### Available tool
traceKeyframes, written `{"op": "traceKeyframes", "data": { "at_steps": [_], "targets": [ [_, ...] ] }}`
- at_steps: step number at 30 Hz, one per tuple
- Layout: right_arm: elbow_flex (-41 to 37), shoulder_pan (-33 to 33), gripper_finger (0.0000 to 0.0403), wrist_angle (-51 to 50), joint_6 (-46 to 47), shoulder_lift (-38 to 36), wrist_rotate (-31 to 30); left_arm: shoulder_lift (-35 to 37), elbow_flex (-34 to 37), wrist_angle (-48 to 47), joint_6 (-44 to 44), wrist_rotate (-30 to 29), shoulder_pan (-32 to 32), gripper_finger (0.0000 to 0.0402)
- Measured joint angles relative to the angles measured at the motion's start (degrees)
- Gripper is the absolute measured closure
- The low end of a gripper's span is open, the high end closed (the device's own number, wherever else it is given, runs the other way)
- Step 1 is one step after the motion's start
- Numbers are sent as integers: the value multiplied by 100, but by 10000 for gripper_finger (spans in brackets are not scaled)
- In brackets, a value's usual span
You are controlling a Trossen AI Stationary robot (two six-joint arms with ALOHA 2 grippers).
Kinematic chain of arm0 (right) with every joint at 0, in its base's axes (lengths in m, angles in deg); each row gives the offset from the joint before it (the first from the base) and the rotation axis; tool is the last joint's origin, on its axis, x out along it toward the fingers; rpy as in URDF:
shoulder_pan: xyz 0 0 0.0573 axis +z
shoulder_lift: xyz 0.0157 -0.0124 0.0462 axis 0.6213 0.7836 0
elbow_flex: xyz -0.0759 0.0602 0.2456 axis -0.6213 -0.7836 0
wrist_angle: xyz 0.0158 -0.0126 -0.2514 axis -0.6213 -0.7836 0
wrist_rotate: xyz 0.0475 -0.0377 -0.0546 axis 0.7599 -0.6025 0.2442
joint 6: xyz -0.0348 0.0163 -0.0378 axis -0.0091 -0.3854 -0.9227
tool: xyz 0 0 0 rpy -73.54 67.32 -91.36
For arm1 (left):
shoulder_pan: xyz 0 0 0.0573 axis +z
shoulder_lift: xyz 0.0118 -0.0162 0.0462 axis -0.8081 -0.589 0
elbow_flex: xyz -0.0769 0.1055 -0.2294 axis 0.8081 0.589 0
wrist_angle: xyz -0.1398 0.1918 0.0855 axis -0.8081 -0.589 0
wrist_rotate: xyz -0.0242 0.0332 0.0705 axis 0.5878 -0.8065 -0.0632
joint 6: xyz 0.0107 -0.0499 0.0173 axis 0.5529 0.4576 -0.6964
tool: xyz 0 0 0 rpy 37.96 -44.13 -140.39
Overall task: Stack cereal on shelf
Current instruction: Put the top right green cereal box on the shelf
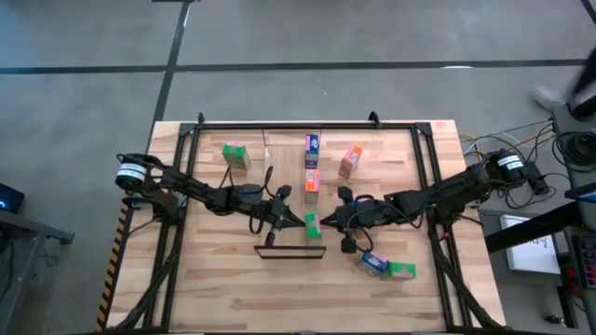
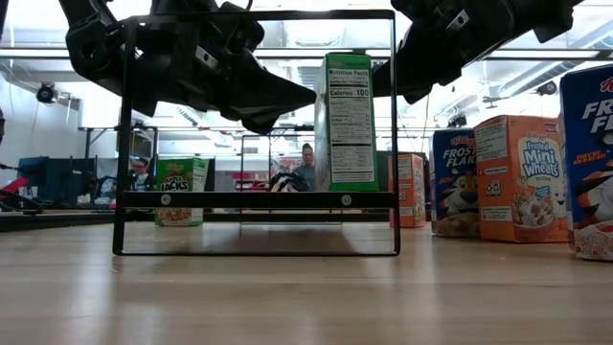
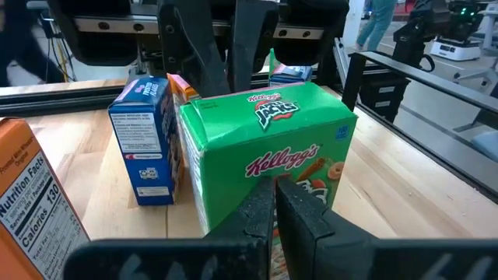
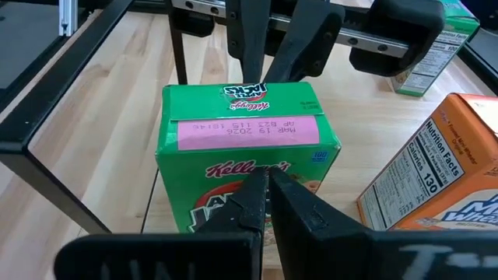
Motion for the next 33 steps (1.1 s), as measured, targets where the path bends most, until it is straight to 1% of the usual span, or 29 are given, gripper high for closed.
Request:
{"op": "traceKeyframes", "data": {
  "at_steps": [4, 9, 13, 23, 28, 33],
  "targets": [
    [0, 2, 394, -2, -39, 1, 141, 0, 0, -15, -3, 0, 0, 401],
    [0, 26, 394, -2, -64, 0, 167, 0, 0, -13, -9, -24, 7, 401],
    [0, 26, 394, 1, -70, 0, 167, 2, 0, -9, -5, -309, 7, 401],
    [0, 26, 394, -4, -81, 0, 122, 4, 0, -24, -7, -332, 7, 401],
    [0, 26, 394, -187, -59, -35, 101, 45, 0, -74, -7, -328, 7, 401],
    [0, 26, 394, -321, 27, -169, 98, 304, 2, -313, -41, -274, 7, 401]
  ]
}}
